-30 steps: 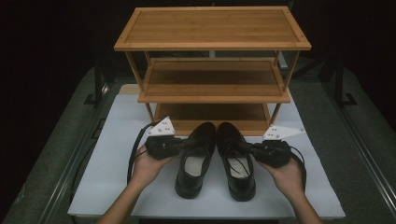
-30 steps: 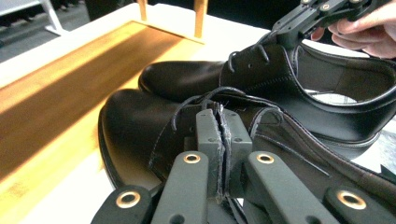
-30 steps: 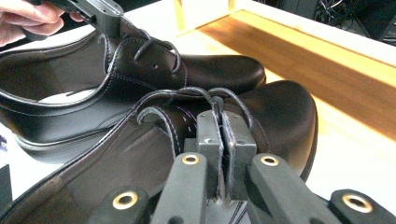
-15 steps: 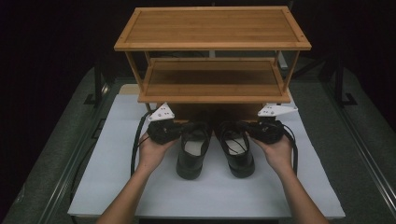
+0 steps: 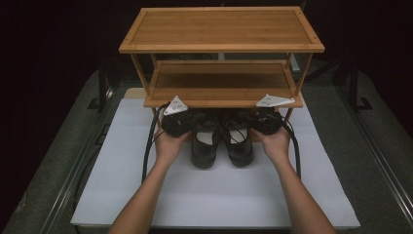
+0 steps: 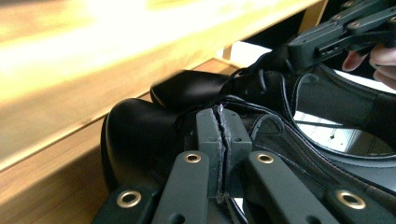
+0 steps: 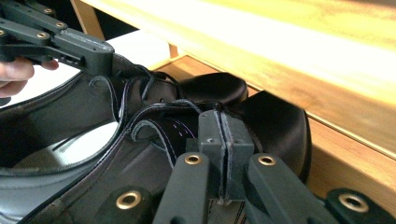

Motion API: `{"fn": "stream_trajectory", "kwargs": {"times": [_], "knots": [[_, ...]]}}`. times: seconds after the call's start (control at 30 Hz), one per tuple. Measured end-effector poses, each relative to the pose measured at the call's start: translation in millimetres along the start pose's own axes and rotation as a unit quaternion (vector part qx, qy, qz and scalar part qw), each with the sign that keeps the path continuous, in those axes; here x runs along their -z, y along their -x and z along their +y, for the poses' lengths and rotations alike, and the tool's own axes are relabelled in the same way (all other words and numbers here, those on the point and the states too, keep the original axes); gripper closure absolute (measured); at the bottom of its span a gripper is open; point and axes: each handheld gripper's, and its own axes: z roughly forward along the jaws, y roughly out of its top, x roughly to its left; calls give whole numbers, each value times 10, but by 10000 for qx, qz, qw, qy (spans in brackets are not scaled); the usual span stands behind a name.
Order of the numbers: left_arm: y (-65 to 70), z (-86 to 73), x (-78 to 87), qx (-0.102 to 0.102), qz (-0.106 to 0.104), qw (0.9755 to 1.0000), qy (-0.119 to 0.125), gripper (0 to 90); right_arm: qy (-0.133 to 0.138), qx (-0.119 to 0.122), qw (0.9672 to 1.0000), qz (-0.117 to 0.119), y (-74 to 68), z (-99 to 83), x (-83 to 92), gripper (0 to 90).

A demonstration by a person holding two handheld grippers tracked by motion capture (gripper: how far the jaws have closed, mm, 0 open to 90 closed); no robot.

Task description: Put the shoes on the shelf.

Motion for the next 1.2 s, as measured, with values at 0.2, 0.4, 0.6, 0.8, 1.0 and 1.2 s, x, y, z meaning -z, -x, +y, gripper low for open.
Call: {"fn": "stream_trajectory", "kwargs": {"times": [0.2,0.4,0.6,0.8,1.0,1.2], "knots": [[-8,-102,6,42,-70,9999,-69,885,-48,-60,10000,24,-19,-134,-53,882],[44,-188,55,-3,-150,9998,-165,873,-106,-139,9998,56,-30,-302,-1,863],[6,-160,134,101,-237,9996,-152,736,-190,-80,9998,-26,-51,-277,66,658],[20,-207,345,60,-415,9987,-285,456,-118,-163,9998,43,-60,-327,306,477],[87,-380,502,9,-470,9979,-451,253,-130,-199,9997,84,-137,-533,533,374],[140,-618,550,2,-514,9958,-758,157,-418,-300,9986,149,-184,-800,606,303]]}}
